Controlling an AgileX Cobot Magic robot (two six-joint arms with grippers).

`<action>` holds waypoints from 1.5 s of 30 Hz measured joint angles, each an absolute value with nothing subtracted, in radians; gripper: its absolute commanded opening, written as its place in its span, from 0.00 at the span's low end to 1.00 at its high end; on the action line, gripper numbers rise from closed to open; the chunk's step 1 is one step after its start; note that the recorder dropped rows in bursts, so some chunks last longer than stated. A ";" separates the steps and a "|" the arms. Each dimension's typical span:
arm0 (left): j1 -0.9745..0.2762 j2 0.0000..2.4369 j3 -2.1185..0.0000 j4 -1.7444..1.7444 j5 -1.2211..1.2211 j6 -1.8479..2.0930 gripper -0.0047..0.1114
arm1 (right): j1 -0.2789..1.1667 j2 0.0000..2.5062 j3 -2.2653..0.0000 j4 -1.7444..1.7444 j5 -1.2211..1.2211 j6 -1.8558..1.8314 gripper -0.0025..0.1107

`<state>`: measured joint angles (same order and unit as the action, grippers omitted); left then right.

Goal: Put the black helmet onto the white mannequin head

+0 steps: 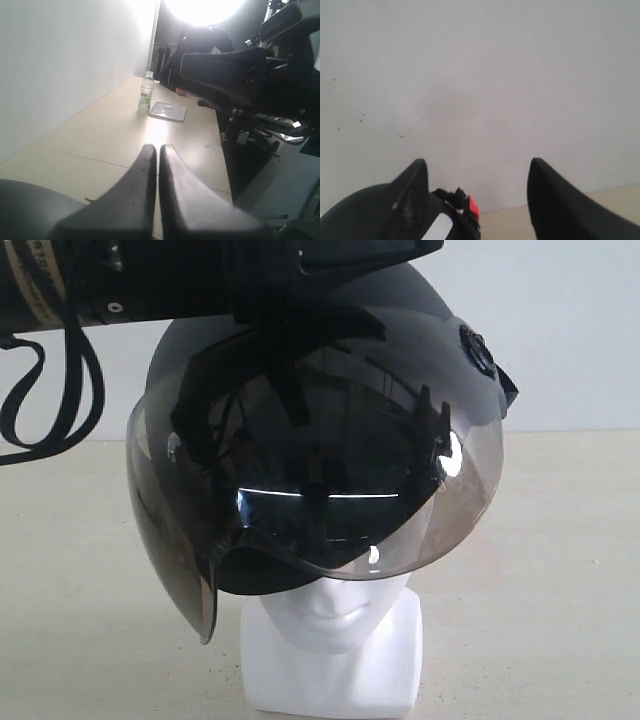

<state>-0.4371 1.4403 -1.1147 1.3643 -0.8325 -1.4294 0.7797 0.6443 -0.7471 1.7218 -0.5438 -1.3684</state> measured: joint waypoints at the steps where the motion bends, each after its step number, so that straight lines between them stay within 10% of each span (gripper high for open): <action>1: -0.437 1.440 -1.115 1.363 -0.832 -1.429 0.08 | 0.780 0.643 -0.767 1.728 -0.548 -1.427 0.36; 7: -0.437 1.440 -1.115 1.354 -0.828 -1.429 0.08 | 0.780 0.643 -0.823 1.732 -0.685 -1.288 0.02; 11: -0.437 1.440 -1.115 1.354 -0.828 -1.429 0.08 | 0.780 0.643 -0.854 1.166 -0.639 -0.613 0.02; 17: -0.437 1.440 -1.115 1.350 -0.826 -1.429 0.08 | 0.780 0.726 -1.365 -0.121 0.722 -0.042 0.02; 21: -0.437 1.440 -1.115 1.350 -0.826 -1.429 0.08 | 0.778 0.795 -1.392 -0.694 1.198 0.470 0.02; 45: -0.437 1.440 -1.115 1.346 -0.822 -1.446 0.08 | 0.778 0.867 -1.313 -1.200 1.022 0.239 0.02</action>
<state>-0.4371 1.4403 -1.1147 1.3463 -0.8223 -1.4461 0.7781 0.8669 -1.3132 -1.1999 1.0215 0.2387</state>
